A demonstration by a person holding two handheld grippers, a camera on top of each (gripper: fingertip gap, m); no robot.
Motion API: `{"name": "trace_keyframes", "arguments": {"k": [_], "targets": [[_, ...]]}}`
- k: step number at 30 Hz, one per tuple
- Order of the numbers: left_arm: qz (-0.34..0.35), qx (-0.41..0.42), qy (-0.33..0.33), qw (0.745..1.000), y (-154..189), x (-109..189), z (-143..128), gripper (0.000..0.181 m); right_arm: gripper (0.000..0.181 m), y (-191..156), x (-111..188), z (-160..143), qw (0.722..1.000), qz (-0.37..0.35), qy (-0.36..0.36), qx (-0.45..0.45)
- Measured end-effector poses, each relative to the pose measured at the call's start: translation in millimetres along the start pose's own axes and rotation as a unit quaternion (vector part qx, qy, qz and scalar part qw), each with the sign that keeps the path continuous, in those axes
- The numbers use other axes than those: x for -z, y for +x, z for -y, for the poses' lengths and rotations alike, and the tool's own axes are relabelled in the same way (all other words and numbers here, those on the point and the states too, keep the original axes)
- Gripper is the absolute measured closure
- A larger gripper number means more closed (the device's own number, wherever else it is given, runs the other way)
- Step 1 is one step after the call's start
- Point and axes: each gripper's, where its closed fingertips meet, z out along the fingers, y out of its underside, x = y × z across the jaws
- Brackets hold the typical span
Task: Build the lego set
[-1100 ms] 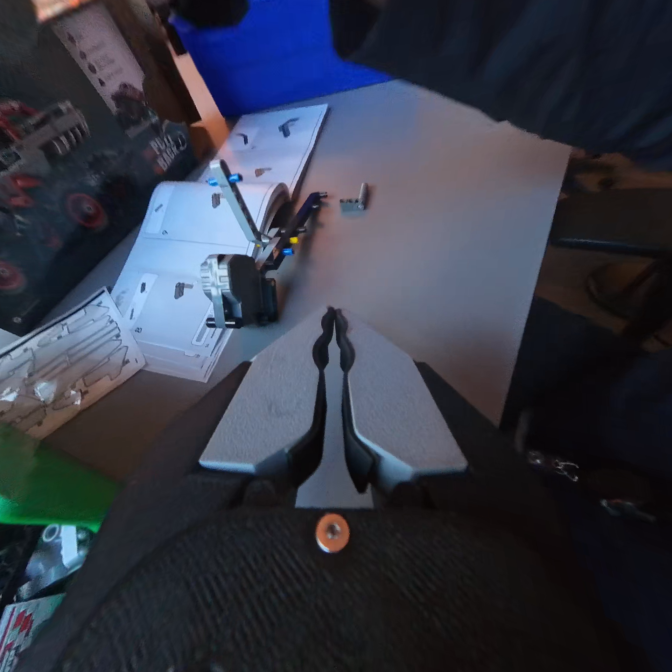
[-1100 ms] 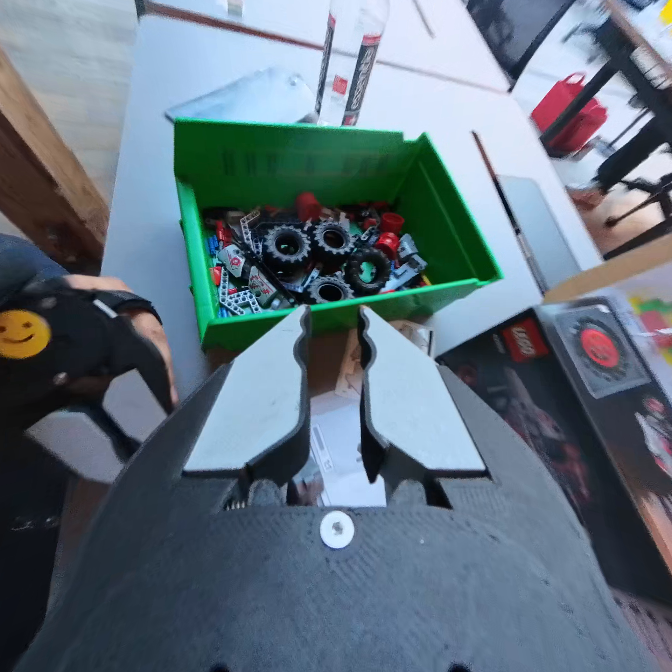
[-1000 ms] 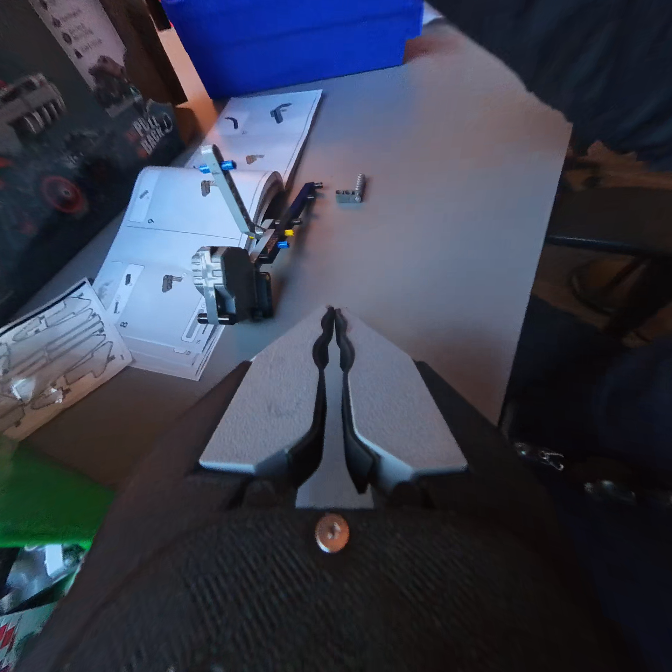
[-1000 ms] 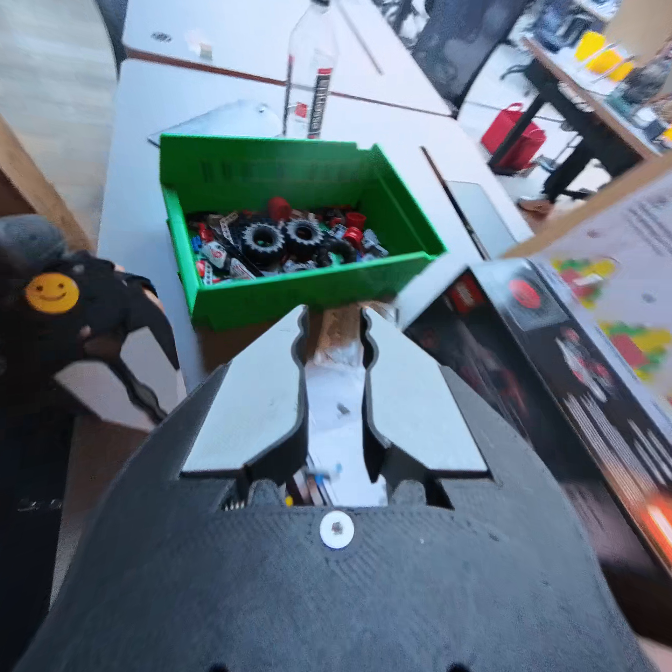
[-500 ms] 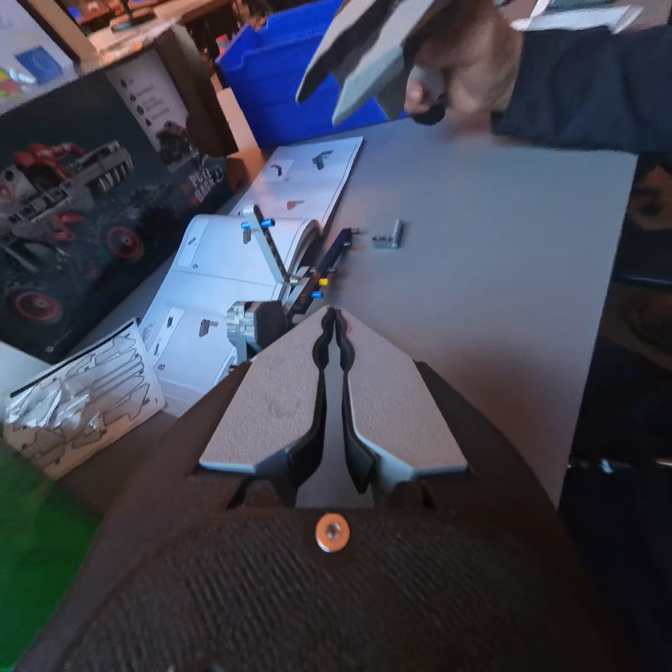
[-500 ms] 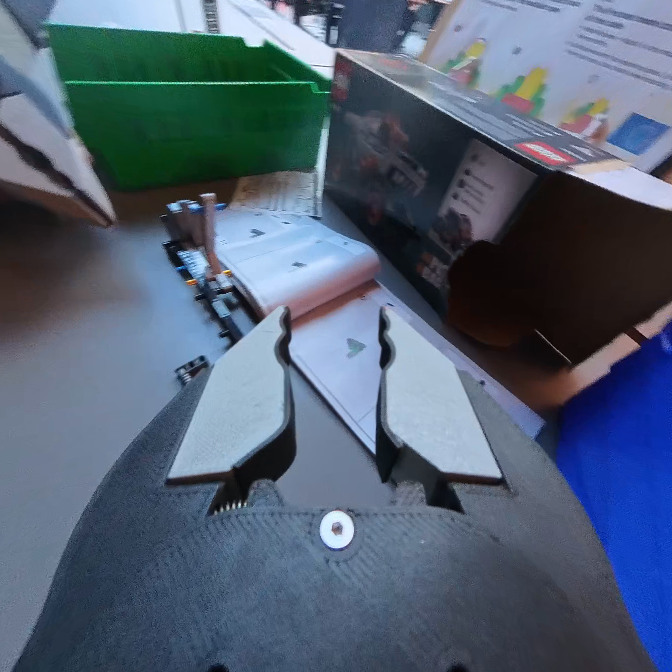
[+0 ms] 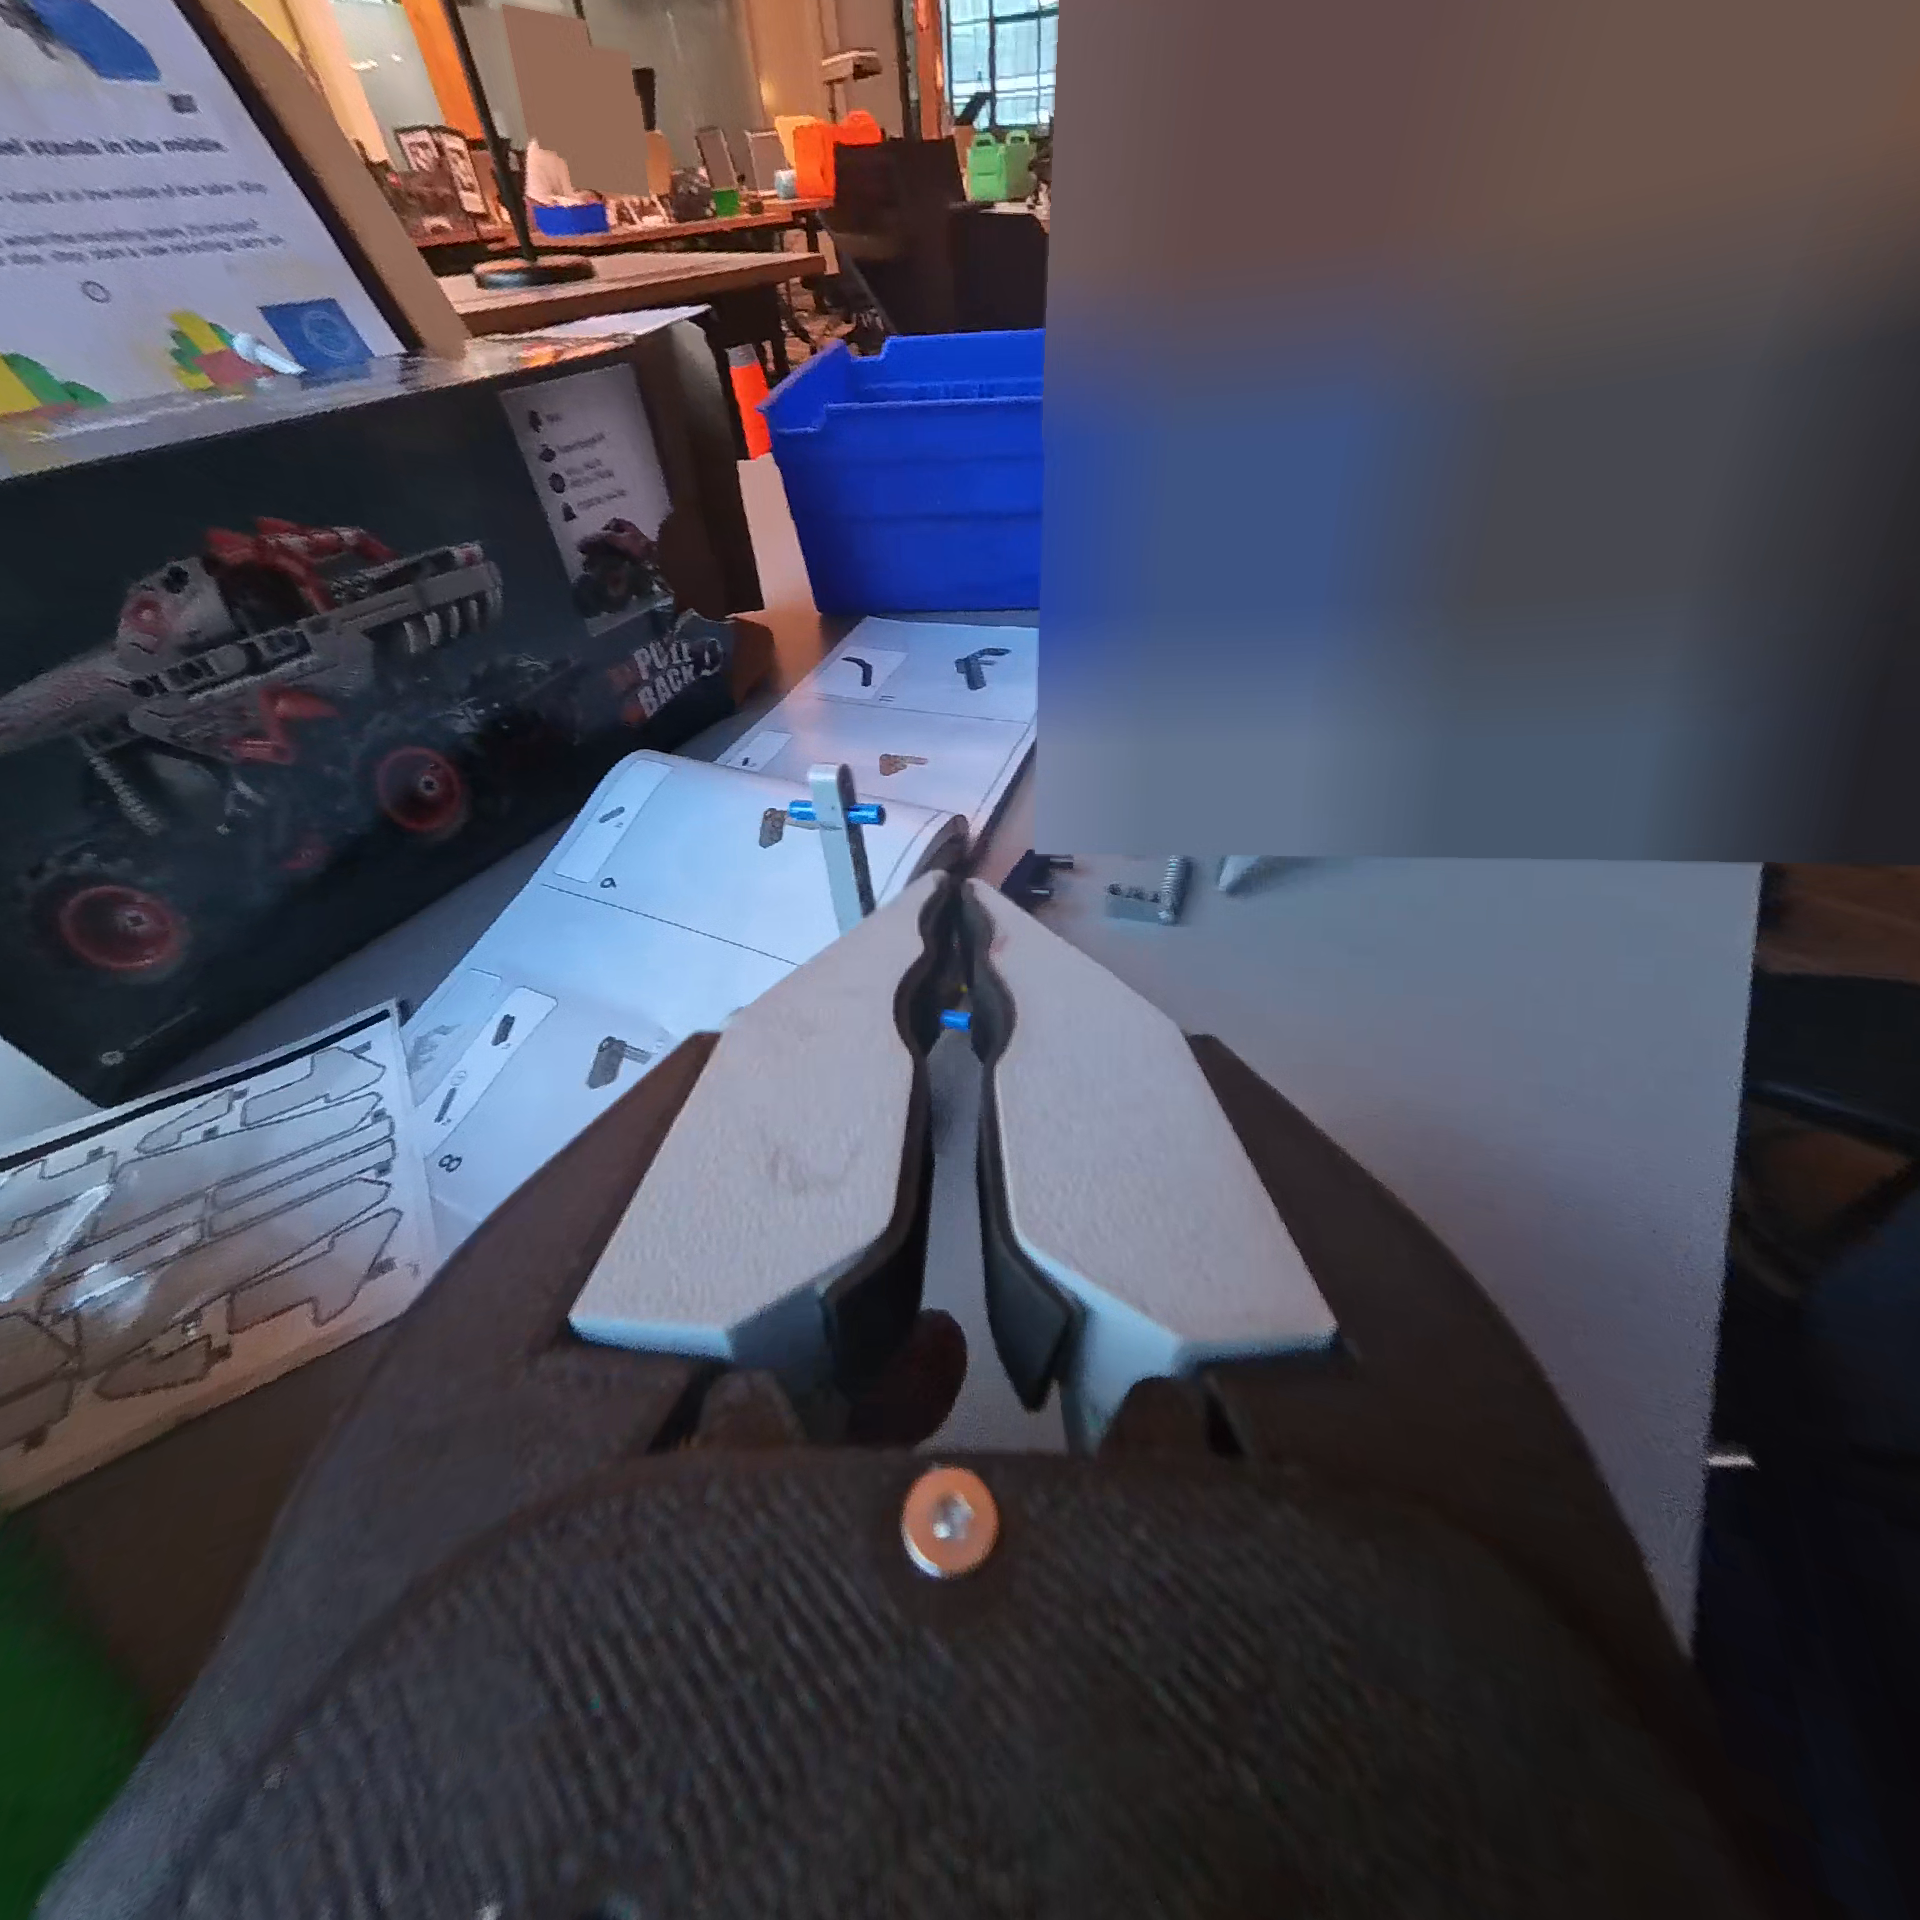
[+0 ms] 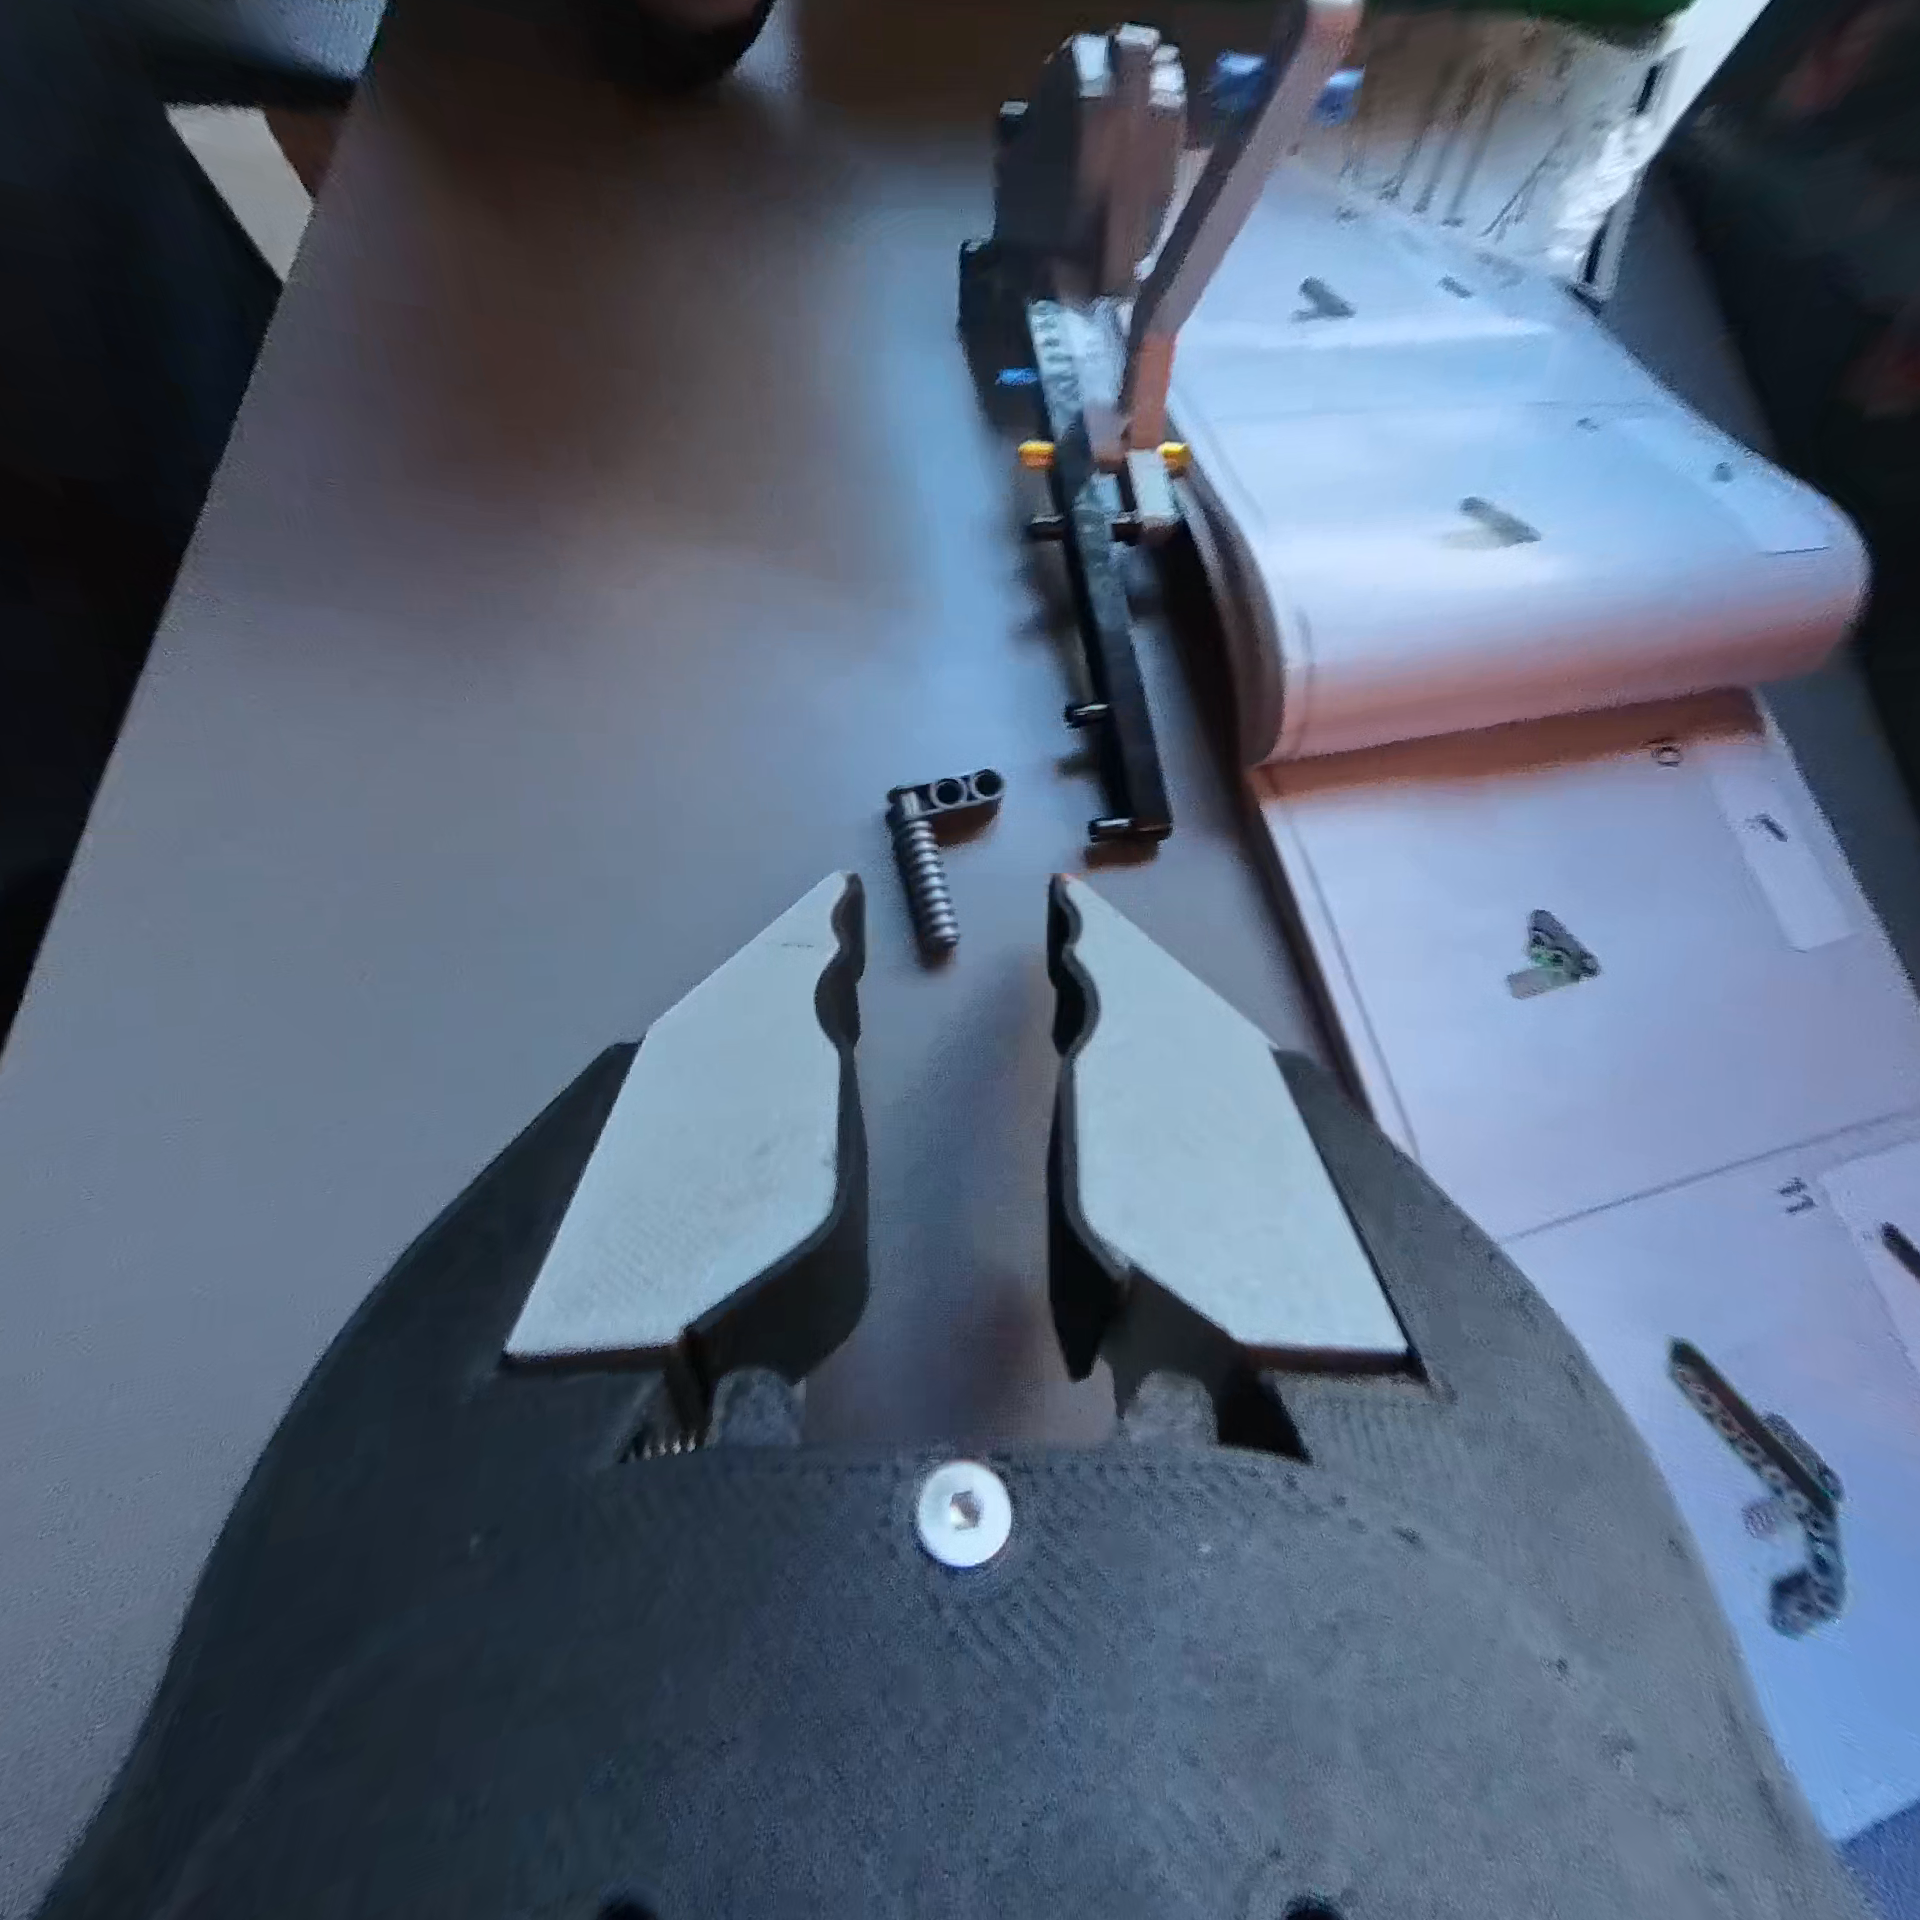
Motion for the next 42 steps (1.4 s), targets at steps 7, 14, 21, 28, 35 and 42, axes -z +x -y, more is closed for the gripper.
{"name": "trace_keyframes", "arguments": {"k": [7, 14, 21, 28, 35, 42], "targets": [[-0.051, -0.024, -0.063, 0.996, 19.5, -5.7, -17.8, 0.181, 0.176, -12.1, -6.9, 1.3, 1.000, 0.019, -0.011, 0.018], [-0.074, -0.033, -0.090, 0.993, 27.8, -6.7, -25.7, 0.158, 0.176, -12.2, -6.0, 0.3, 1.000, 0.025, -0.011, 0.007], [-0.159, -0.033, -0.070, 0.984, 50.5, 3.1, -21.4, 0.083, 0.176, -11.4, -3.1, -0.2, 1.000, 0.016, -0.012, 0.003], [-0.134, -0.051, -0.070, 0.987, 43.8, 5.1, -22.6, 0.111, 0.176, -10.4, 3.2, -8.6, 1.000, 0.013, -0.027, 0.005], [-0.123, -0.067, -0.090, 0.986, 41.0, 2.1, -28.9, 0.111, 0.168, -13.0, 12.2, -15.9, 0.998, 0.039, -0.035, -0.020], [-0.113, -0.062, -0.092, 0.987, 38.1, 1.7, -29.1, 0.105, 0.162, -8.9, 20.9, -4.2, 0.999, 0.032, -0.004, -0.026]]}}
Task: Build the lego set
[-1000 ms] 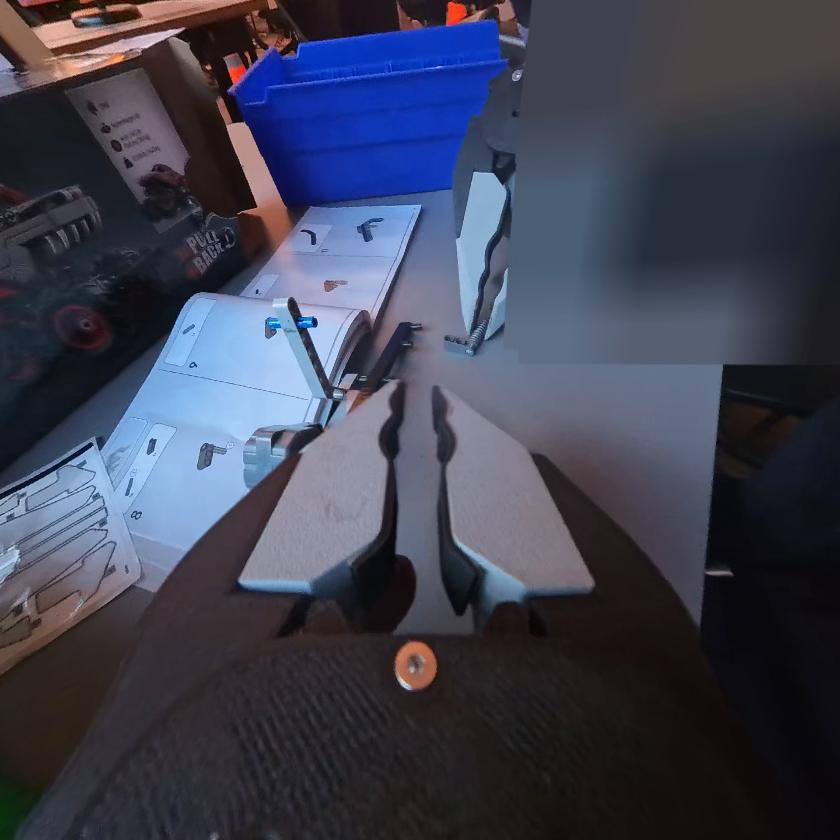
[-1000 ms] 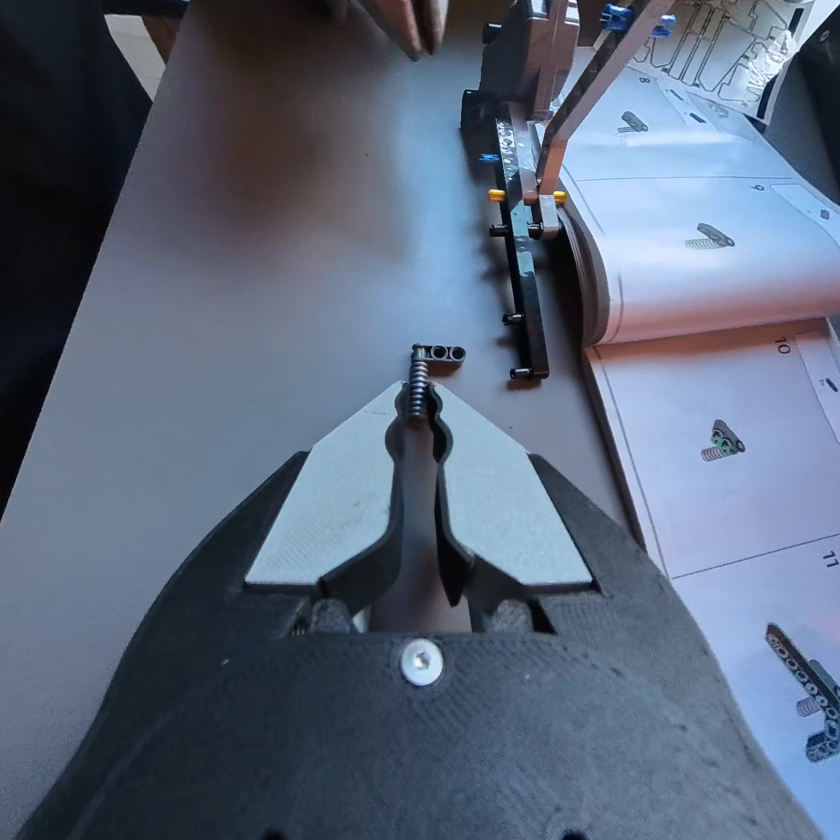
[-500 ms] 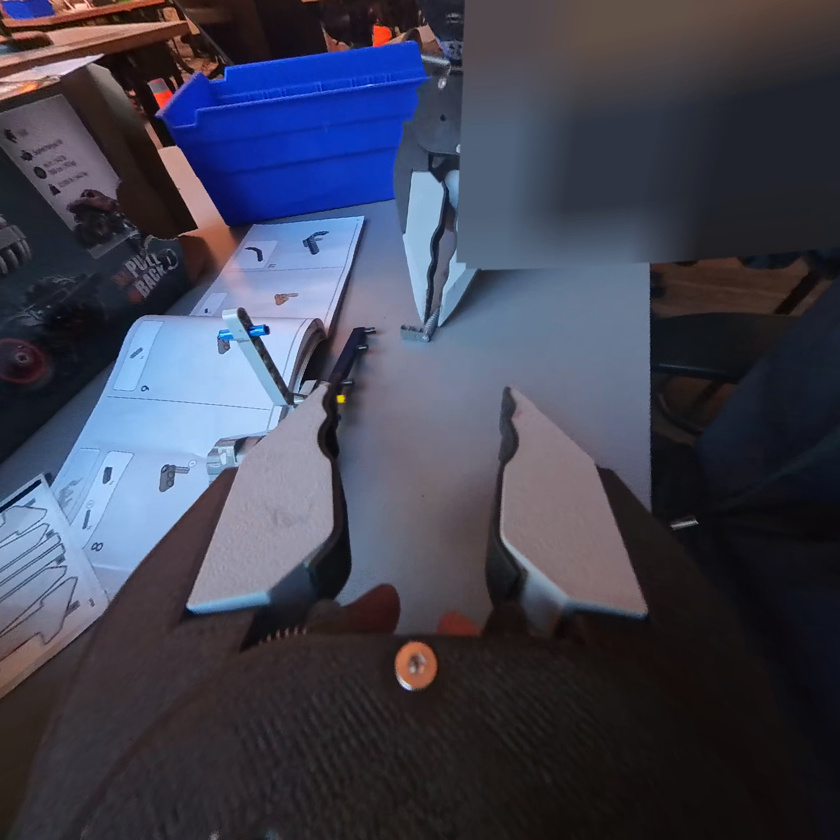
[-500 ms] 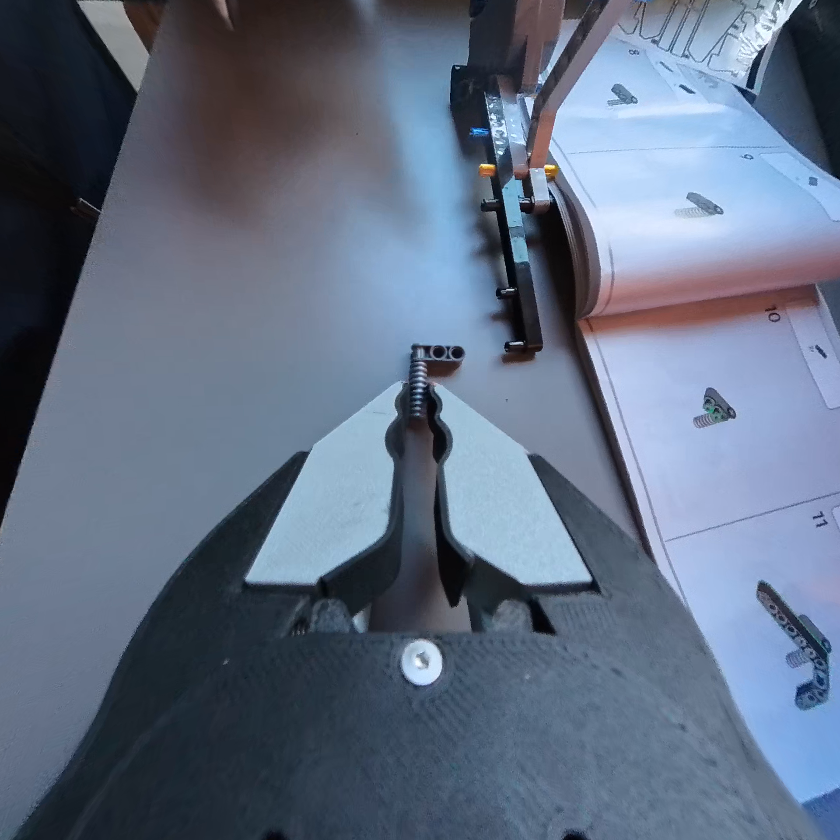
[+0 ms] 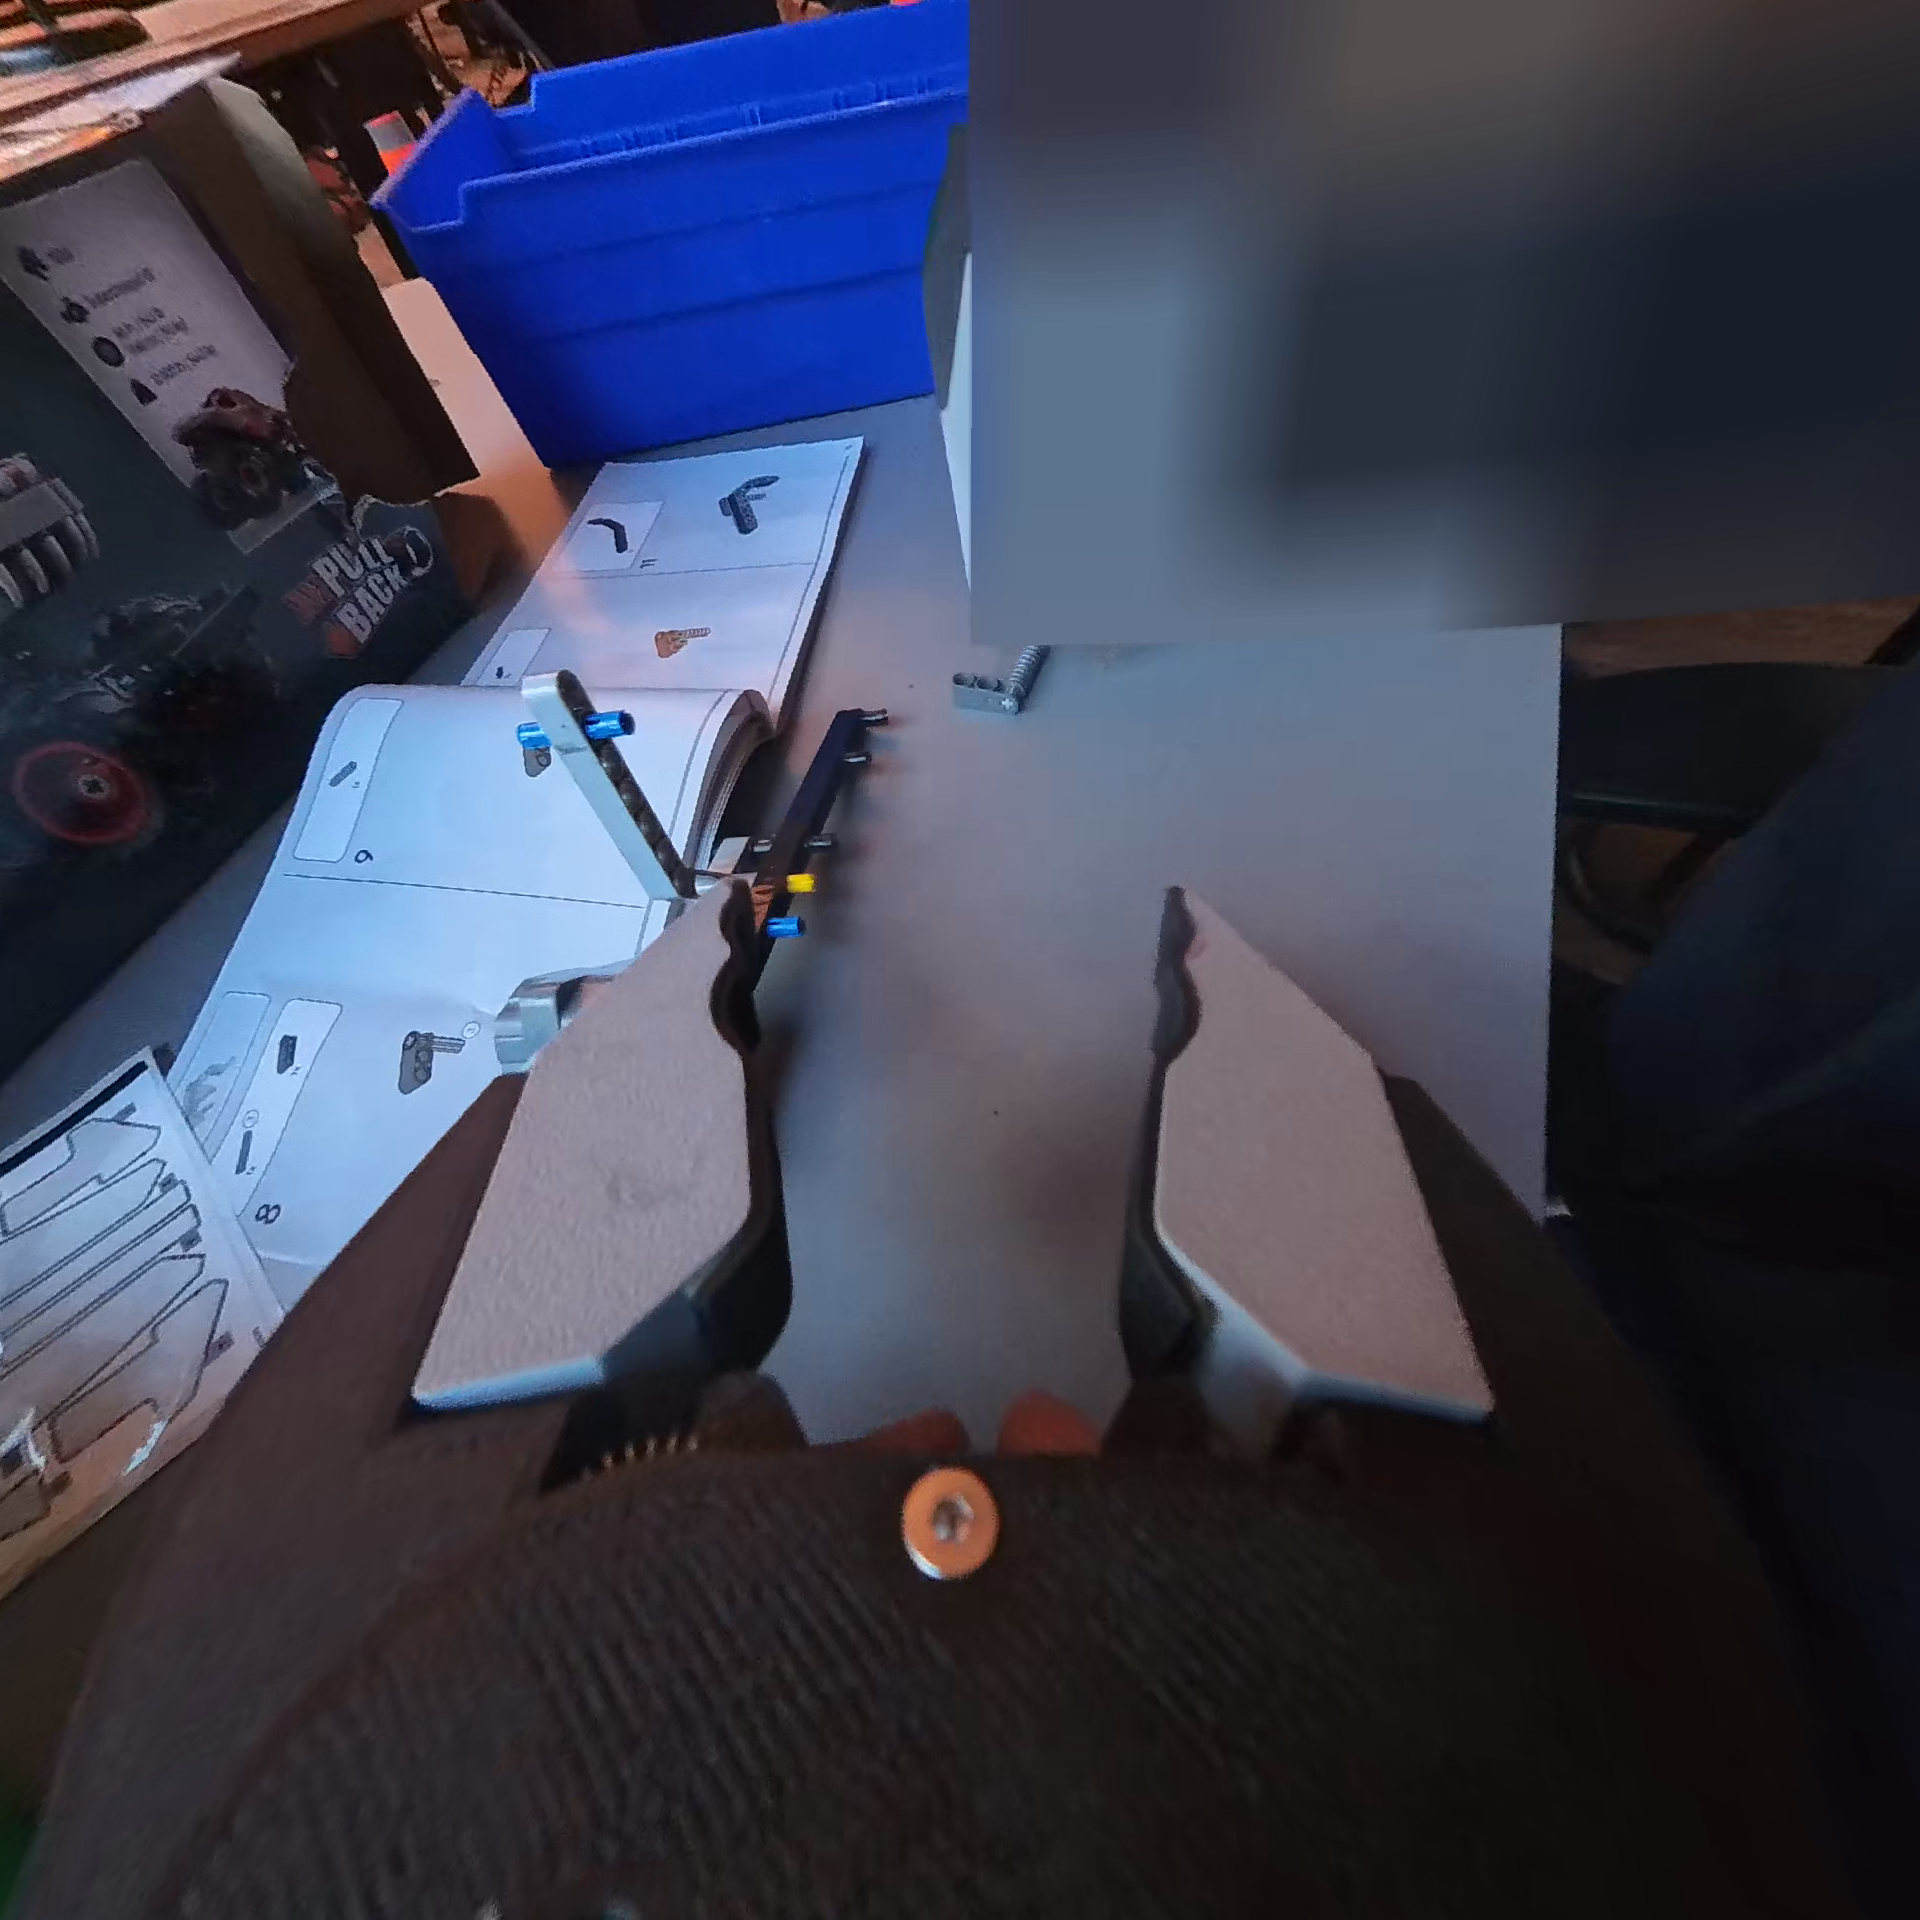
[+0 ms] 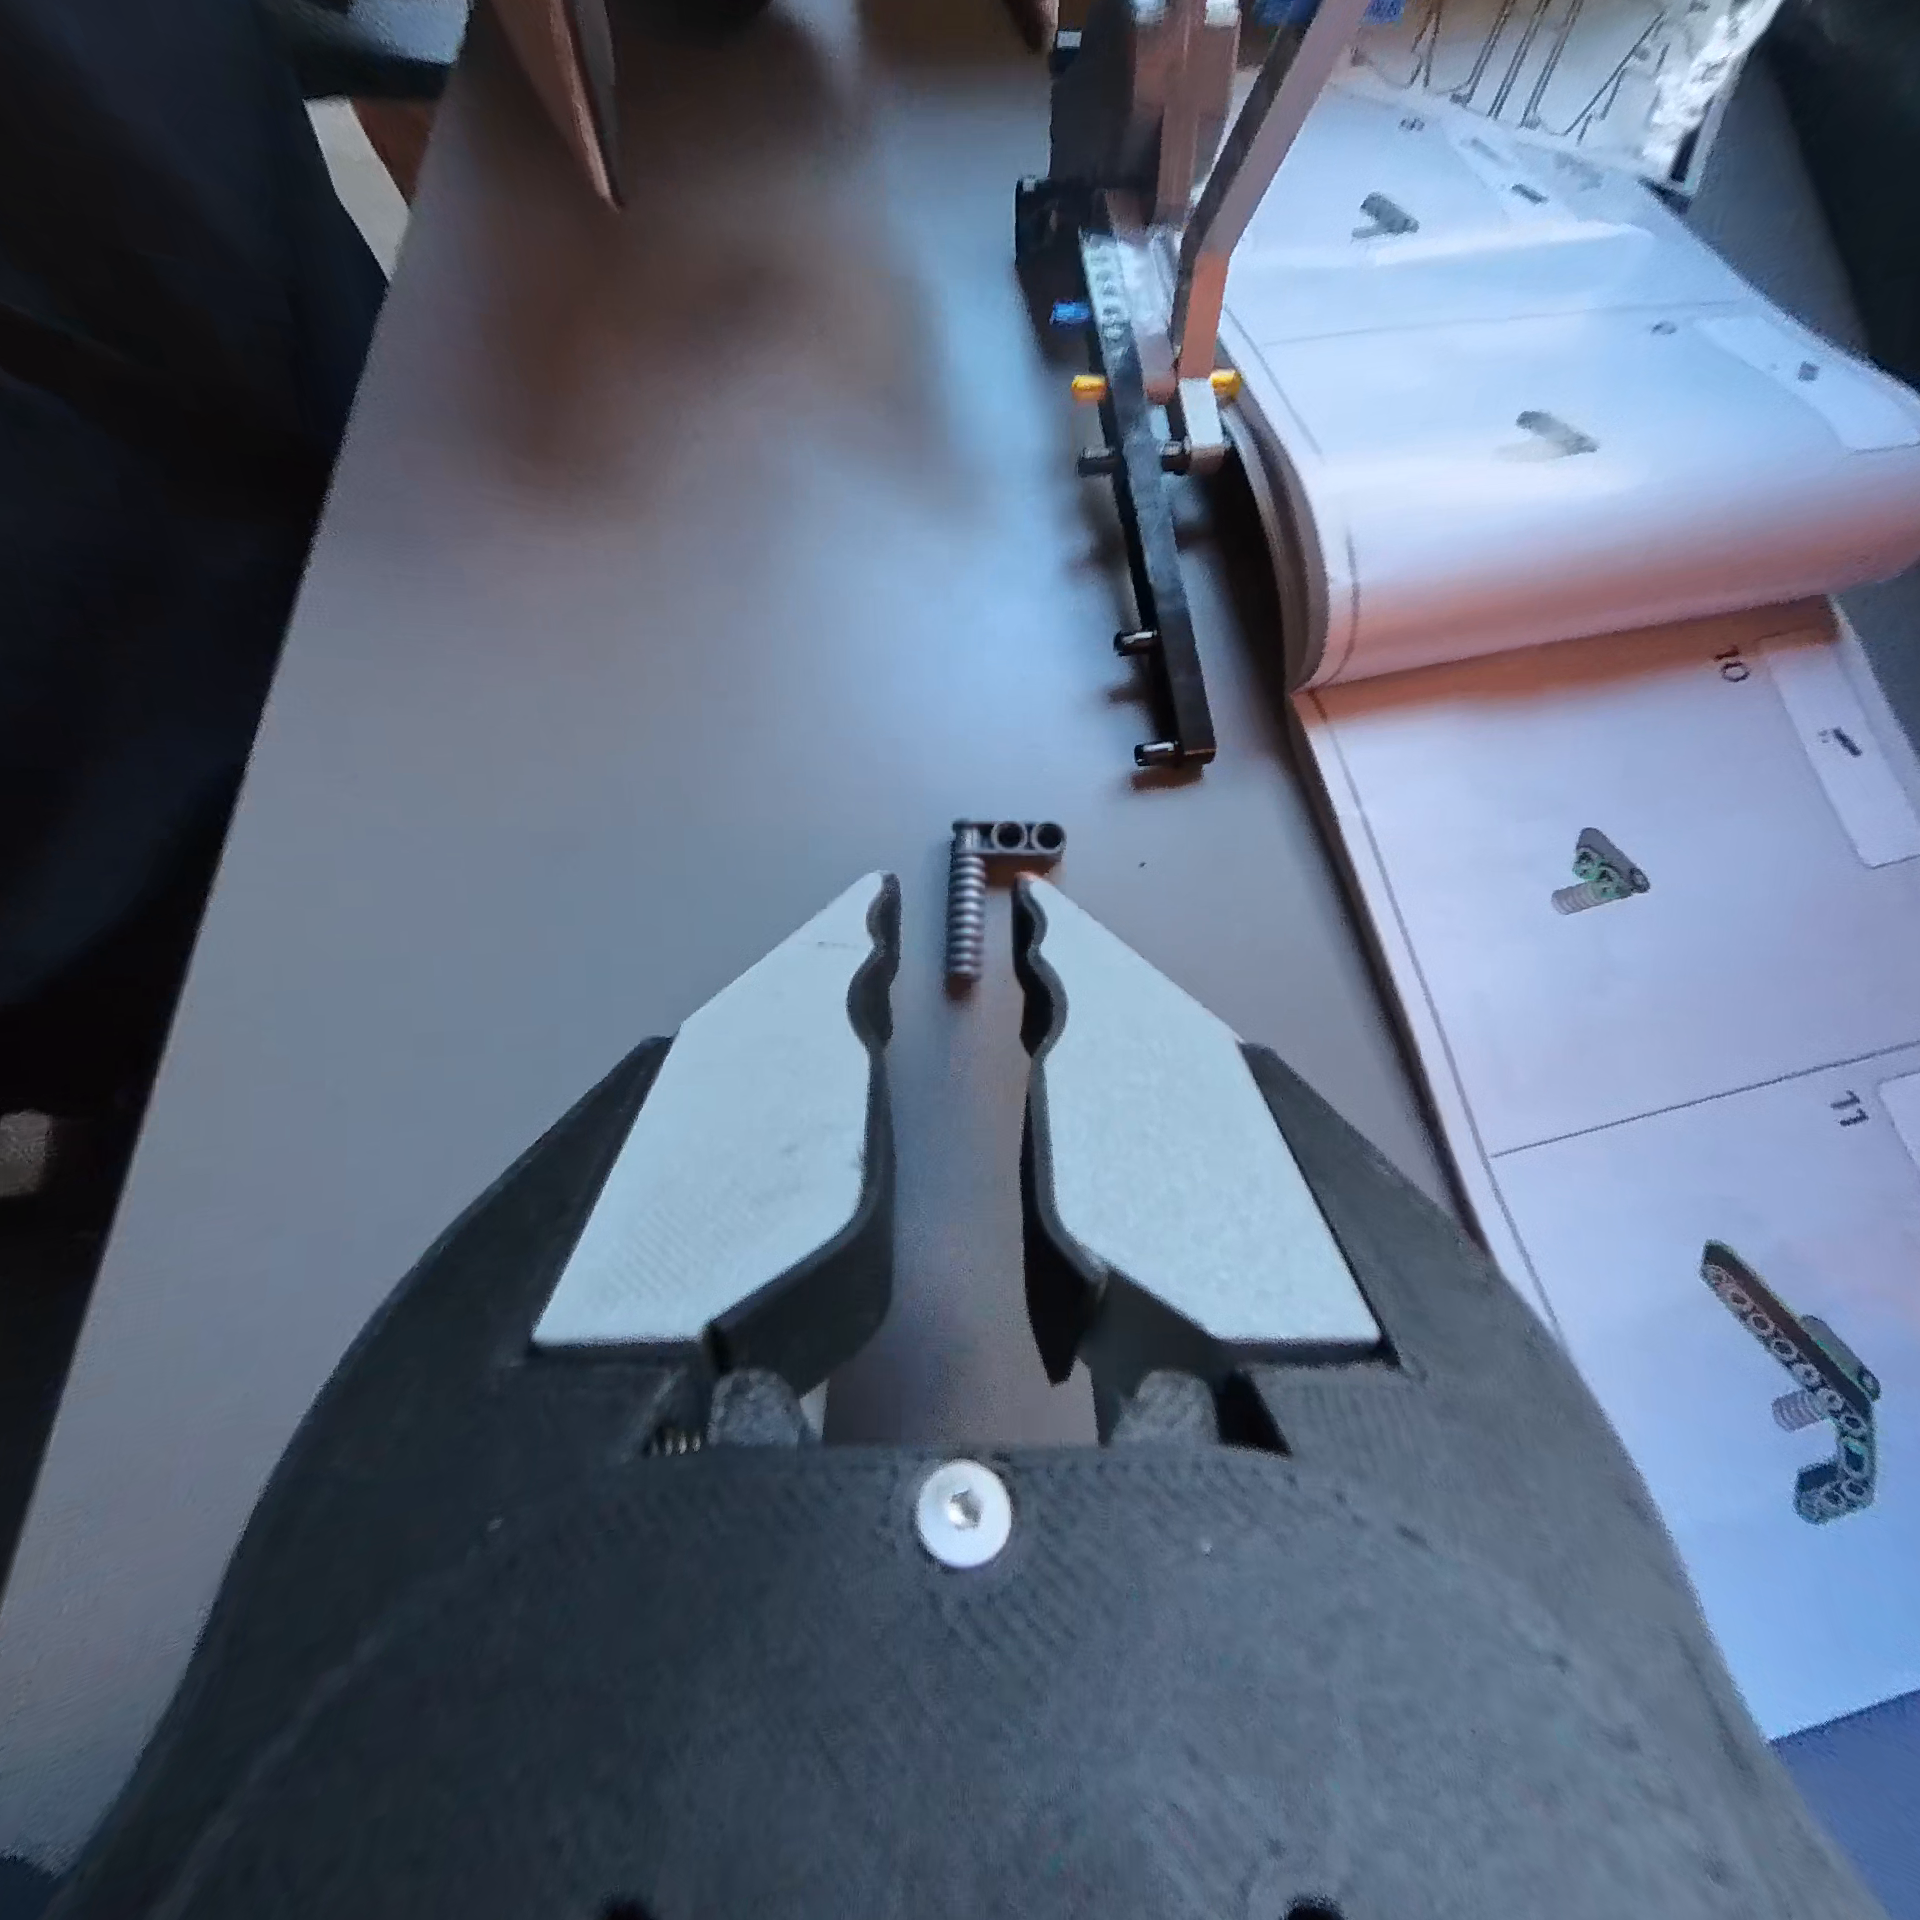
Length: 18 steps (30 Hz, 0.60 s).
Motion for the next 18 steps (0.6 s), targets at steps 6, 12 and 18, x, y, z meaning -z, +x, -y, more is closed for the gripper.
{"name": "trace_keyframes", "arguments": {"k": [6, 12, 18], "targets": [[0.005, -0.009, -0.004, 1.000, 0.5, -0.5, -0.8, 0.104, 0.157, 28.8, 20.2, 22.8, 0.994, -0.081, 0.077, -0.012], [0.011, -0.015, -0.008, 1.000, 0.6, -1.1, -1.6, 0.103, 0.158, 89.6, 33.1, 6.4, 0.964, -0.247, 0.070, -0.067], [0.003, 0.010, -0.002, 1.000, -1.7, 0.7, -0.9, 0.103, 0.159, 110.9, 38.2, -14.5, 0.946, -0.267, 0.068, -0.171]]}}
